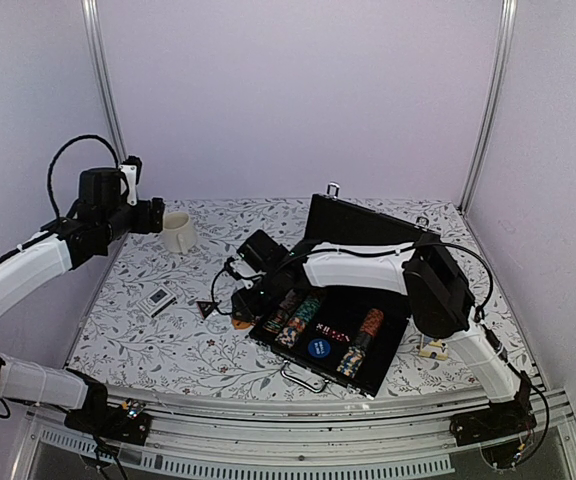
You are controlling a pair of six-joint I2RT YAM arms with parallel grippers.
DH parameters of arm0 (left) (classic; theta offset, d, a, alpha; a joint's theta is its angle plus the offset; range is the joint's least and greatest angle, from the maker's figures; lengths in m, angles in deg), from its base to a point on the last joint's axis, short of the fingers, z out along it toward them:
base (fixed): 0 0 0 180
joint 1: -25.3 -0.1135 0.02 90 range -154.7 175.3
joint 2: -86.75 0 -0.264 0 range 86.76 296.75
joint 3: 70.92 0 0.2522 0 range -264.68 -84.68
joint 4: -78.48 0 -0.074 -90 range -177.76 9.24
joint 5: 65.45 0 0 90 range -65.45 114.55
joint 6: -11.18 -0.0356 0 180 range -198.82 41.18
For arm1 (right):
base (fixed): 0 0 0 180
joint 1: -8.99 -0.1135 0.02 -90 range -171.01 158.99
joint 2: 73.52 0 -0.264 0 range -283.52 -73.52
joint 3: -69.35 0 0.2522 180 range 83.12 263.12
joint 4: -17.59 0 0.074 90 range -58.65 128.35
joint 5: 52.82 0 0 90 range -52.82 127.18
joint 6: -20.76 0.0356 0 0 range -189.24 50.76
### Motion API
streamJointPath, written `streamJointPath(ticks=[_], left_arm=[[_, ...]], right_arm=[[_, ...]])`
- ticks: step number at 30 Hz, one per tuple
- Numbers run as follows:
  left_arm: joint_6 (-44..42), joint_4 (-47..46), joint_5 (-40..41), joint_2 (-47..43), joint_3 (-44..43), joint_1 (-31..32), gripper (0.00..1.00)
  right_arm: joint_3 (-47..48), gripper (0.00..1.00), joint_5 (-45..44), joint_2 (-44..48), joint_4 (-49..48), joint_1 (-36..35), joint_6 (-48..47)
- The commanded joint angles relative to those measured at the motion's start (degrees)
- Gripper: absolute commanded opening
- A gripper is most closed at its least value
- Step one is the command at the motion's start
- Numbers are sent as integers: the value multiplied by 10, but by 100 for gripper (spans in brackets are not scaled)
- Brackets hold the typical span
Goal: Pack up texas hold em set
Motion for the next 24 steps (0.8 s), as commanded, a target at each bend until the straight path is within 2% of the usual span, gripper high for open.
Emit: streamJointPath(ticks=[1,12,24], left_arm=[[-2,-8,0,10,-2,8,95],[-2,-6,0,16,-4,11,94],[-2,-6,3,20,-5,15,94]], right_arm=[[17,54,27,-24,3,3,1],[26,52,45,-37,20,3,-7],[38,51,-11,-44,45,3,-18]])
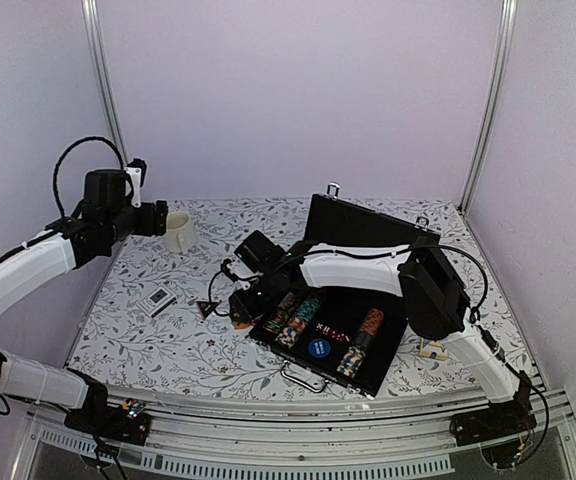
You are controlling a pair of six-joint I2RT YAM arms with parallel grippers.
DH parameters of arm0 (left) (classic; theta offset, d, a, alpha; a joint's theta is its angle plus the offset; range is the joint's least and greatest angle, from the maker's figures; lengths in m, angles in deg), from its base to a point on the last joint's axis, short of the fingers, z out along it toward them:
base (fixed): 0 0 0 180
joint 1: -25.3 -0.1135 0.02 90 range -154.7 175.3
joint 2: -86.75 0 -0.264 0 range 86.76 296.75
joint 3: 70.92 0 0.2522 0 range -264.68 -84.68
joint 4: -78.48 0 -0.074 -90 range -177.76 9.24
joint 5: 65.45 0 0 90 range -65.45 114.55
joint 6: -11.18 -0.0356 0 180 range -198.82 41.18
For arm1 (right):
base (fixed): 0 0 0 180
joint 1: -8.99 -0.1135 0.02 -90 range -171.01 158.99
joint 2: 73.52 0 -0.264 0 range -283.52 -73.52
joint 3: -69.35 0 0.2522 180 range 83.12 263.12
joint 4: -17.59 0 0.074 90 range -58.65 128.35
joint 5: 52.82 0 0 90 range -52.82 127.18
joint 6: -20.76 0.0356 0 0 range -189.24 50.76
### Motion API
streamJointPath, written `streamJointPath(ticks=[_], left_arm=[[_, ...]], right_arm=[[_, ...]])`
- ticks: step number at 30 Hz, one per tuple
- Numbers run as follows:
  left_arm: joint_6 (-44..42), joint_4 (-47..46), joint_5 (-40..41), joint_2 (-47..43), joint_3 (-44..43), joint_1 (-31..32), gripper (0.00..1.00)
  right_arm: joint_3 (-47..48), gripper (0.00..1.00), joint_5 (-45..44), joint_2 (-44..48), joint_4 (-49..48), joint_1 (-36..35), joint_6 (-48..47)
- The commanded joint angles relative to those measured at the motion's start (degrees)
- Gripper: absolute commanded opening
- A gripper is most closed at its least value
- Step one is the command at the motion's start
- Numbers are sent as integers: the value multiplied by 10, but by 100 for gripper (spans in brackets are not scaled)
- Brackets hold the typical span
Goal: Pack up texas hold em set
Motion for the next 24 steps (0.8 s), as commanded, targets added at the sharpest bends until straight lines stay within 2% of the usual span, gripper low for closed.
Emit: streamJointPath(ticks=[1,8,24], left_arm=[[-3,-6,3,7,-4,10,94],[-3,-6,2,10,-5,12,94],[-4,-6,3,12,-5,17,94]], right_arm=[[9,51,-32,-23,36,3,-10],[31,51,-28,-34,46,3,-18],[50,50,63,-48,107,-7,-34]])
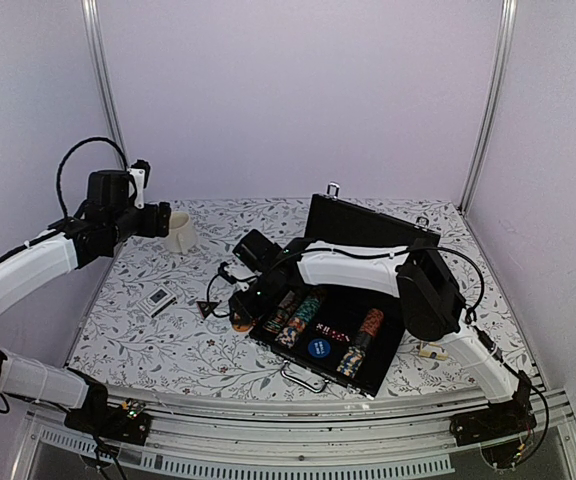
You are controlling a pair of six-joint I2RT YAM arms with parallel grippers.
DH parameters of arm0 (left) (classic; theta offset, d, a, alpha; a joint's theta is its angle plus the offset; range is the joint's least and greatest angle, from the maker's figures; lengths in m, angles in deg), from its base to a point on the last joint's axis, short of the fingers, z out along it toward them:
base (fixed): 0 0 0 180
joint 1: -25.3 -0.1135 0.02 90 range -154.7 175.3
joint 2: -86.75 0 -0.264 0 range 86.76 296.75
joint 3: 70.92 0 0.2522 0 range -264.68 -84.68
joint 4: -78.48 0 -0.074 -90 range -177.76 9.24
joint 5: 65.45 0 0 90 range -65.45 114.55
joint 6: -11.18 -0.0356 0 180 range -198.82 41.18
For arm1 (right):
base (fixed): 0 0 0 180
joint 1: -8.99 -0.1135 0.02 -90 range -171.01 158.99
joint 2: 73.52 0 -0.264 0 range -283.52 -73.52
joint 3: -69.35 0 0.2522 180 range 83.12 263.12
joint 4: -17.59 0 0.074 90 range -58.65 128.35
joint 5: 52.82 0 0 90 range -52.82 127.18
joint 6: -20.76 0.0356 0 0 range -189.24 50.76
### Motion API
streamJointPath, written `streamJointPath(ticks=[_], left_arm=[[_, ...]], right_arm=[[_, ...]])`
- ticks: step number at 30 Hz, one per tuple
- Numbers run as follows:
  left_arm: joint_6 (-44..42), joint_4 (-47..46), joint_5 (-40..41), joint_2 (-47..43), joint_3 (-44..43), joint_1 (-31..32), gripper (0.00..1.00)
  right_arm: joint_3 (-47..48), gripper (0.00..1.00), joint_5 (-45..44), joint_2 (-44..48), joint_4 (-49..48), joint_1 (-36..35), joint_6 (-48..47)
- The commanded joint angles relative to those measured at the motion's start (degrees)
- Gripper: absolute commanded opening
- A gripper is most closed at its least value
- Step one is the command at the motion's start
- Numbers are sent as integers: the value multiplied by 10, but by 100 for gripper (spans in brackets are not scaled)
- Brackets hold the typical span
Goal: Pack up texas hold em set
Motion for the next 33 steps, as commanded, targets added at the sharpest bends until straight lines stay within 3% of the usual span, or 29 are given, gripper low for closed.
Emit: streamJointPath(ticks=[1,33], left_arm=[[-3,-6,3,5,-5,9,94],[-5,-5,5,13,-7,20,94]], right_arm=[[5,50,43,-30,51,-8,-8],[6,47,44,-23,103,-54,14]])
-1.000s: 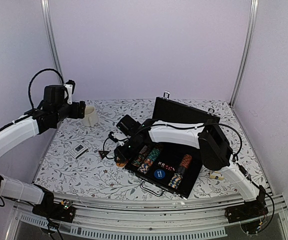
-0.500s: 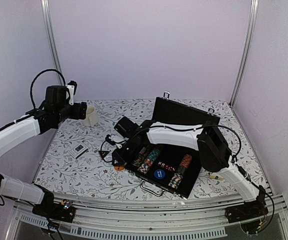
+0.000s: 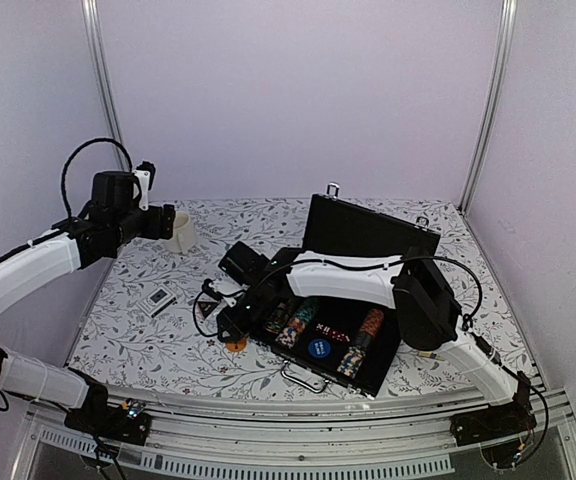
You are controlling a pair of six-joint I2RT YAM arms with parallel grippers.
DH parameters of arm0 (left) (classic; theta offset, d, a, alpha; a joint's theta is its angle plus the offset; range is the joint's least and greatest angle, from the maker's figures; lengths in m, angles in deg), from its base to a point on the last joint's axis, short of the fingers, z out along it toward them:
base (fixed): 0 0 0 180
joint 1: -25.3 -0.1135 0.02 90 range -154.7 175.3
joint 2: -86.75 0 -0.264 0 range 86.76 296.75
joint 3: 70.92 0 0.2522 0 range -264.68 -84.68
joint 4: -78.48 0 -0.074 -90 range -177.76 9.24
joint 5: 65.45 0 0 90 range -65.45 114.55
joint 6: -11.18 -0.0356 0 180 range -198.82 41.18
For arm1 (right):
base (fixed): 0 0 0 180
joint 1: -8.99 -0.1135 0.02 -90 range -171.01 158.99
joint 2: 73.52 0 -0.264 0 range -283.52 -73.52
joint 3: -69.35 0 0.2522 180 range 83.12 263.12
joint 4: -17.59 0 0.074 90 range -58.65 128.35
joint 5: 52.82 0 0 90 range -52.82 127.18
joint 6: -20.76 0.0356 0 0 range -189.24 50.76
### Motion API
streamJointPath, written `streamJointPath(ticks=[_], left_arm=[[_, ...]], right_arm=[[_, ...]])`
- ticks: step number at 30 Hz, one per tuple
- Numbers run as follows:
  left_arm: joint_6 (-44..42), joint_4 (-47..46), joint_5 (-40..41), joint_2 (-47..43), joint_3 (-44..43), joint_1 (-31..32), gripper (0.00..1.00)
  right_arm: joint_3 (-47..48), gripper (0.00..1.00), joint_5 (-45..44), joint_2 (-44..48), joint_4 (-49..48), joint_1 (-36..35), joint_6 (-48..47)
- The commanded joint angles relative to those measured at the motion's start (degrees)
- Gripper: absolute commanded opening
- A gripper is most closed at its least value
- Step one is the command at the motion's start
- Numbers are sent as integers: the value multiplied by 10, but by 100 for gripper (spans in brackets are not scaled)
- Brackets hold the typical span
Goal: Pack up texas hold em set
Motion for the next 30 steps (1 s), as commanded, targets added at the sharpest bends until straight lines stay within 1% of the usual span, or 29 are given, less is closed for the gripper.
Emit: streamJointPath(ticks=[1,8,12,30], left_arm=[[-5,-5,5,5,-7,7,94],[-7,-4,8,4,-7,8,94],[-7,-3,9,3,-7,8,94],[-9,-4,13,9,-7,10,94]], right_arm=[[-16,47,-6,-12,78,-11,23],[-54,45,-16,7,83,-22,32],[-87,45,-23,29,63,-31,41],[-118,44,-40,52,45,-70,46]])
